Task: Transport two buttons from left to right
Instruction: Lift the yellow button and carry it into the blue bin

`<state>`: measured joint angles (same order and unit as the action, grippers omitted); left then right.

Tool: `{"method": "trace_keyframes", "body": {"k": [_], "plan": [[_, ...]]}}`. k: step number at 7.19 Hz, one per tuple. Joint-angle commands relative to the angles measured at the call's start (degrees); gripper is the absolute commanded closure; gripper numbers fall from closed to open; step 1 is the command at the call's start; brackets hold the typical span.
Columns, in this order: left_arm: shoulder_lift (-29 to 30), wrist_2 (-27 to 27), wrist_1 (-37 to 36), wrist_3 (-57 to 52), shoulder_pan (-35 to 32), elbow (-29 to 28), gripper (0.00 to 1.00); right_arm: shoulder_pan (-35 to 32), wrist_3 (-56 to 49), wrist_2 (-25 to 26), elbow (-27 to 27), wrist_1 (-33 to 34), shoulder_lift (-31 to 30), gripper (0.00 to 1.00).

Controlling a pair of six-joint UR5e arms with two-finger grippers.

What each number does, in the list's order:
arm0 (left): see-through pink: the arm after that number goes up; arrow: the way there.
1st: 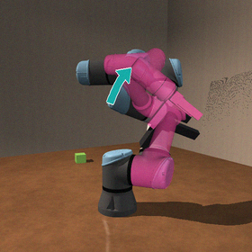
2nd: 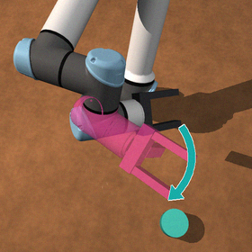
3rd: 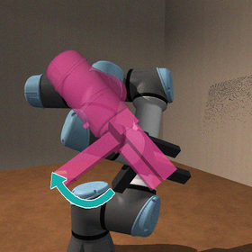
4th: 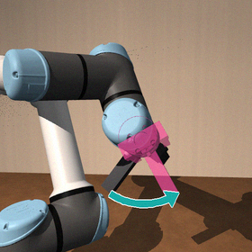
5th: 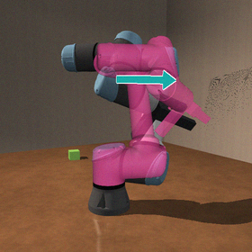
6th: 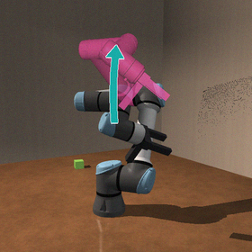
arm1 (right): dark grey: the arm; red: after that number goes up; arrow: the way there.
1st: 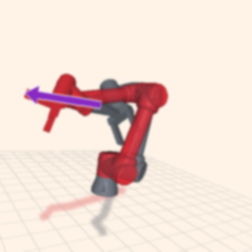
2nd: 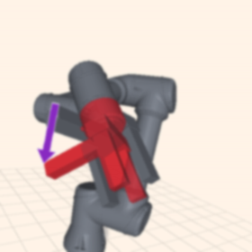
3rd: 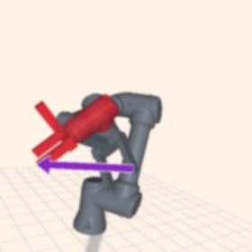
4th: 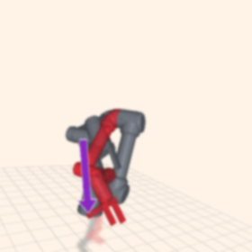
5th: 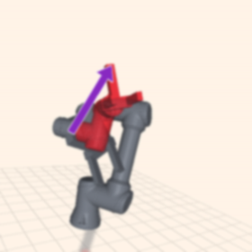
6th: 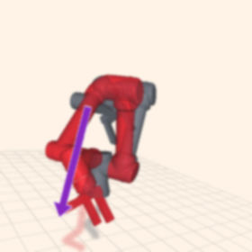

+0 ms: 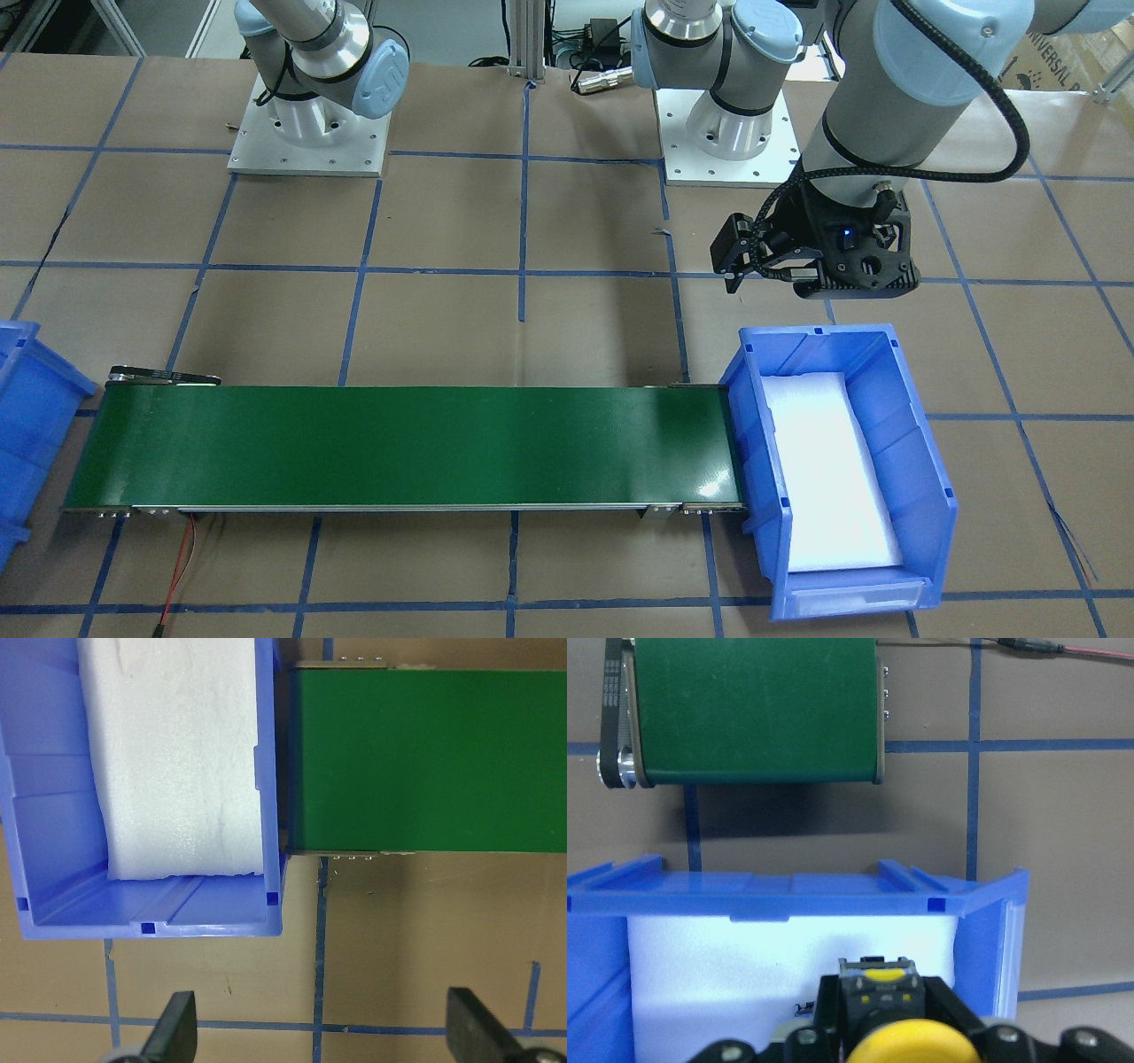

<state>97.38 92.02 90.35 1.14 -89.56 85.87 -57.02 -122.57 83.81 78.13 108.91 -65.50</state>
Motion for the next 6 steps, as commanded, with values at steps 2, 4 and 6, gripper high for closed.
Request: {"method": "trace_keyframes", "body": {"k": [2, 4, 6], "plan": [[-0.1, 0.0, 0.0, 0.0, 0.1, 0.0, 0.0, 4.4, -7.8, -5.3, -0.8, 3.1, 9.3, 0.95], [0.0, 0.0, 0.0, 0.0, 0.1, 0.0, 0.0, 4.4, -8.0, -5.3, 0.4, 3.4, 11.4, 0.95], [-0.1, 0.0, 0.0, 0.0, 0.1, 0.0, 0.0, 4.4, -8.1, -5.3, 0.4, 3.1, 11.6, 0.66]]}}
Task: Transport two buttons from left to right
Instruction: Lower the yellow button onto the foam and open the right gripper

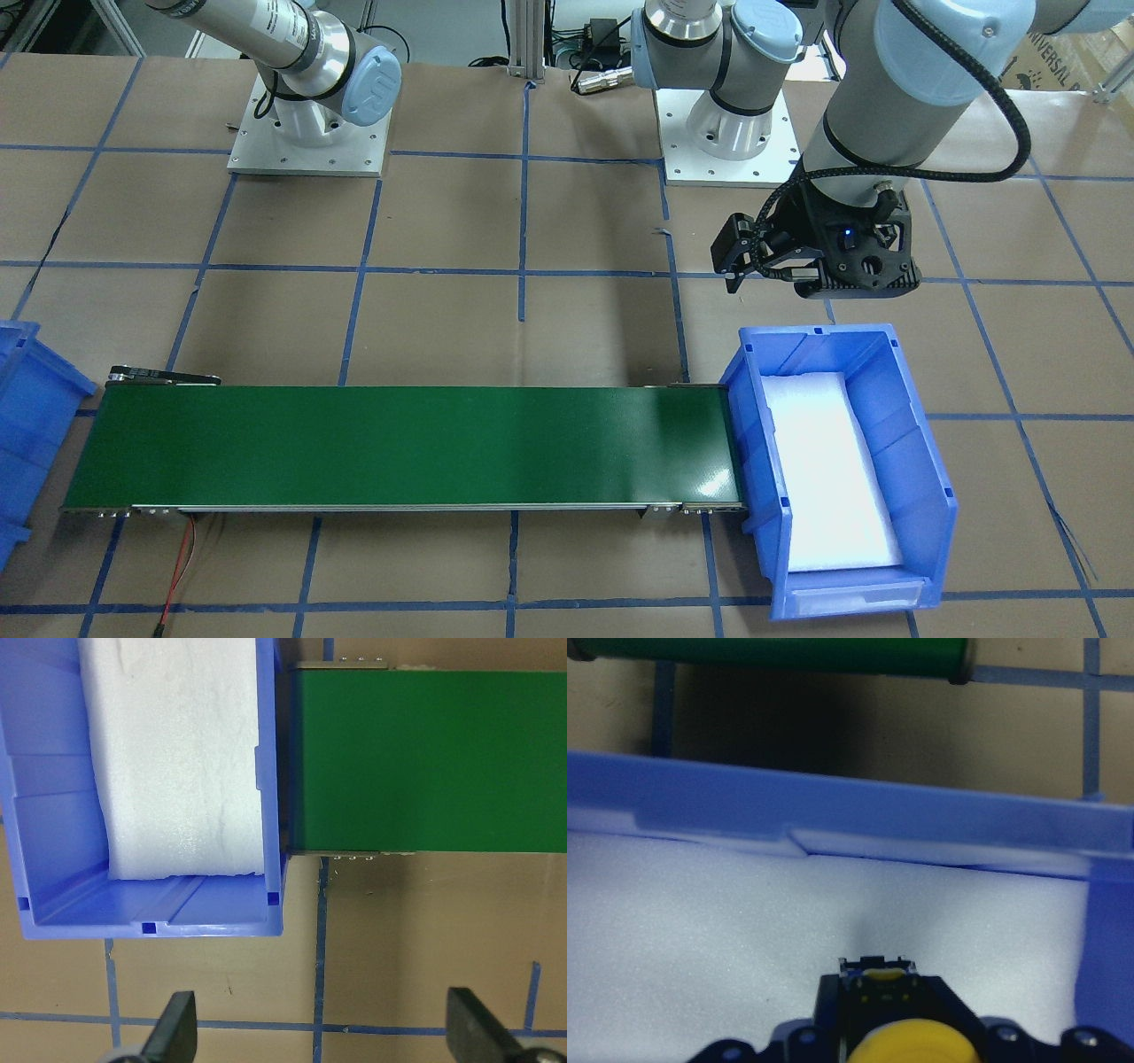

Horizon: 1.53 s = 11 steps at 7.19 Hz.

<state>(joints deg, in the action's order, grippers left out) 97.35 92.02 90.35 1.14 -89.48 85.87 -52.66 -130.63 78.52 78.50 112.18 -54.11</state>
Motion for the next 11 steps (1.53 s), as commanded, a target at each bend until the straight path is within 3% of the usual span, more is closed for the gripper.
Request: {"method": "trace_keyframes", "body": {"k": [1, 3, 6, 8, 11], "plan": [[-0.1, 0.0, 0.0, 0.0, 0.0, 0.0, 0.0, 0.0, -0.2, 0.1, 0.1, -0.7, 0.2, 0.02], [0.0, 0.0, 0.0, 0.0, 0.0, 0.0, 0.0, -0.5, 0.0, 0.7, -0.7, -2.0, -1.4, 0.01], [-0.1, 0.0, 0.0, -0.1, 0.0, 0.0, 0.0, -4.9, 10.4, 3.1, -1.9, -16.9, -13.5, 0.01], [-0.1, 0.1, 0.0, -0.1, 0.1, 0.0, 0.0, -12.4, 26.2, 4.2, -1.9, -24.5, -18.7, 0.0], [-0.1, 0.0, 0.0, -0.1, 0.1, 0.1, 0.0, -28.6, 51.6, 8.7, -1.4, -25.4, -23.7, 0.0]]}}
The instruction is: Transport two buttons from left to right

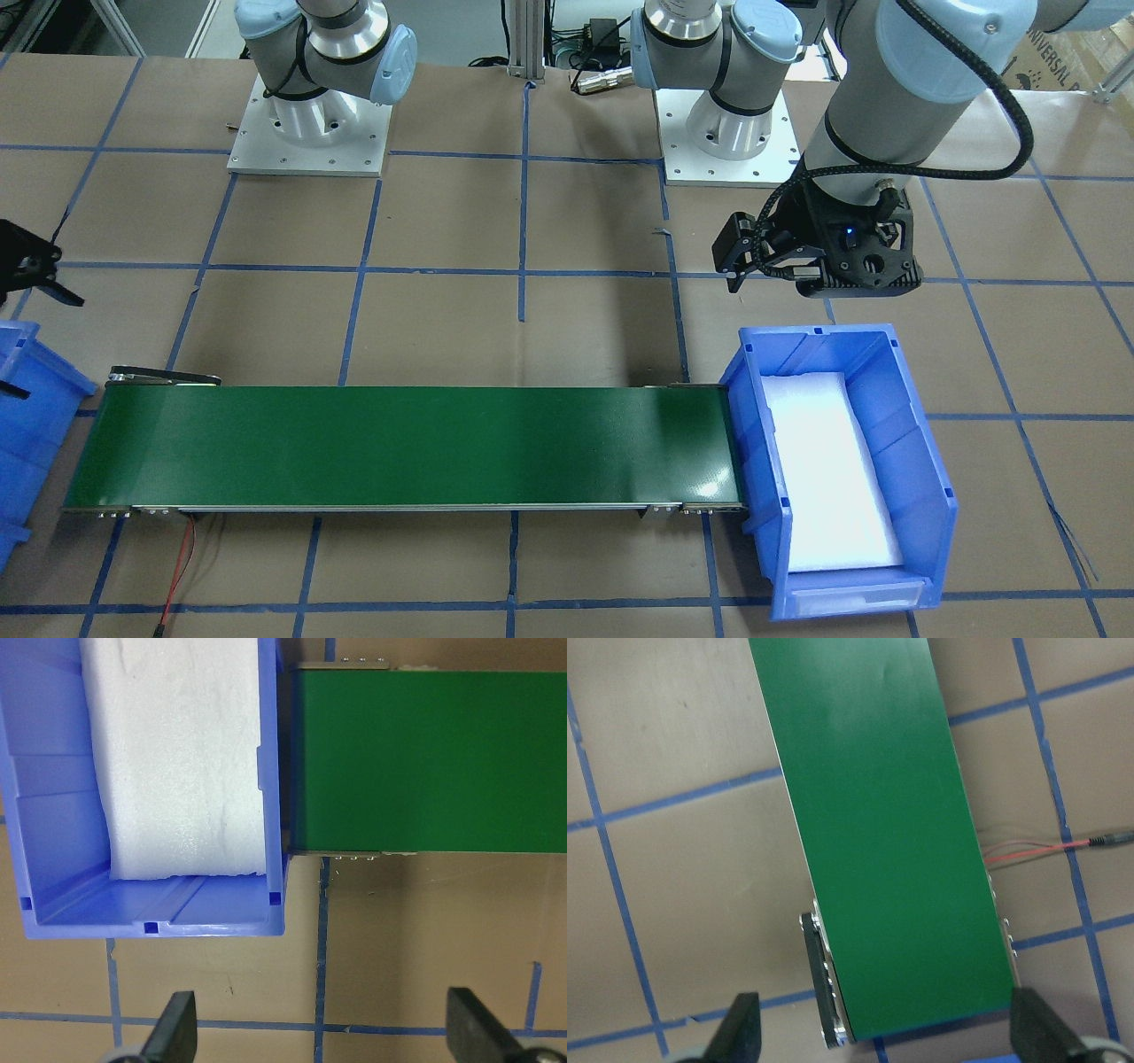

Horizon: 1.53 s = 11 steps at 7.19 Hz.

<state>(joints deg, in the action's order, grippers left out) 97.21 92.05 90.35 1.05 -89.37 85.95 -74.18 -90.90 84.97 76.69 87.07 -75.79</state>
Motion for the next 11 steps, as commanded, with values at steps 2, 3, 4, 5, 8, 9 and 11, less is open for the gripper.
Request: {"method": "trace_keyframes", "body": {"k": [2, 3, 4, 5, 8, 9, 11], "plan": [[-0.1, 0.1, 0.0, 0.0, 0.1, 0.0, 0.0, -10.9, 34.7, 1.9, 1.8, -3.1, -3.9, 0.0], [-0.1, 0.1, 0.0, 0.0, 0.0, 0.0, 0.0, -12.5, 38.7, 1.6, 2.5, -2.6, -4.3, 0.0], [-0.1, 0.1, 0.0, 0.0, 0.0, 0.0, 0.0, -15.4, 47.4, 1.9, 2.9, -2.3, -4.3, 0.0], [-0.1, 0.1, 0.0, 0.0, 0.1, 0.0, 0.0, -18.3, 55.8, 3.2, 3.6, -0.7, -3.9, 0.0], [-0.2, 0.1, 0.0, 0.0, 0.1, 0.0, 0.0, -18.3, 74.7, 2.8, 3.9, 0.0, -3.9, 0.0], [-0.2, 0.1, 0.0, 0.0, 0.1, 0.0, 0.0, -18.2, 79.2, 2.9, 3.8, 0.2, -4.0, 0.01], [-0.2, 0.1, 0.0, 0.0, 0.1, 0.0, 0.0, -18.2, 87.1, 2.7, 3.9, 7.4, -6.5, 0.0]]}}
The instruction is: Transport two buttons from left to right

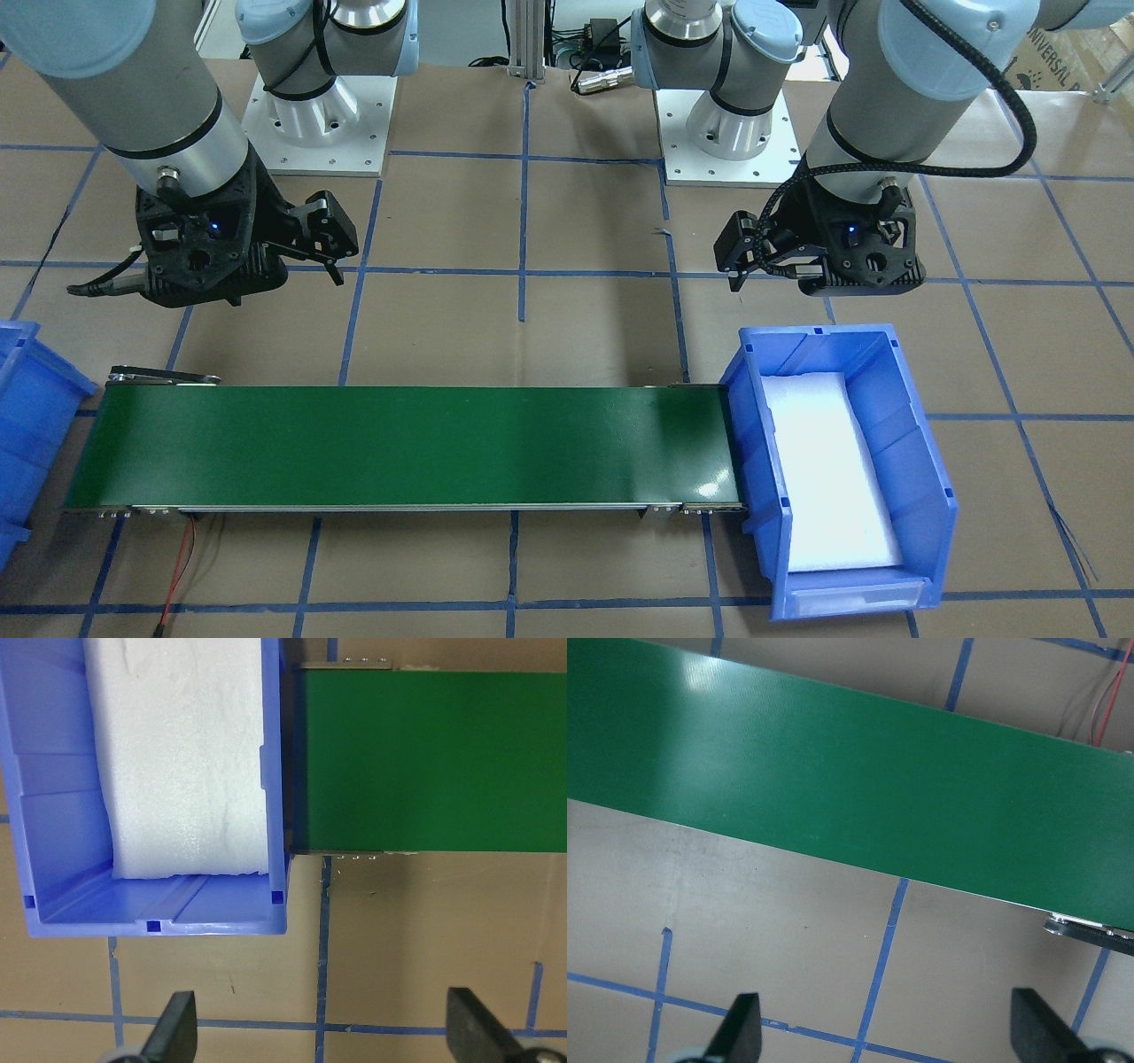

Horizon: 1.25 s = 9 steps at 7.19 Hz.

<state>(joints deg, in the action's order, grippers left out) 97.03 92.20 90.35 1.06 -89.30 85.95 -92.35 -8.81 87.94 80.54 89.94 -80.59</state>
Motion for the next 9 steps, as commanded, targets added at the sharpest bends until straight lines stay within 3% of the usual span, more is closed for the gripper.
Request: {"method": "trace_keyframes", "body": {"k": [1, 9], "plan": [[0.0, 0.0, 0.0, 0.0, 0.0, 0.0, 0.0, 0.2, 5.0, 0.3, 0.1, 6.6, -1.4, 0.0], [0.0, 0.1, 0.0, 0.0, 0.0, 0.0, 0.0, 0.2, -0.1, 0.7, 2.0, 6.4, -1.3, 0.0]]}}
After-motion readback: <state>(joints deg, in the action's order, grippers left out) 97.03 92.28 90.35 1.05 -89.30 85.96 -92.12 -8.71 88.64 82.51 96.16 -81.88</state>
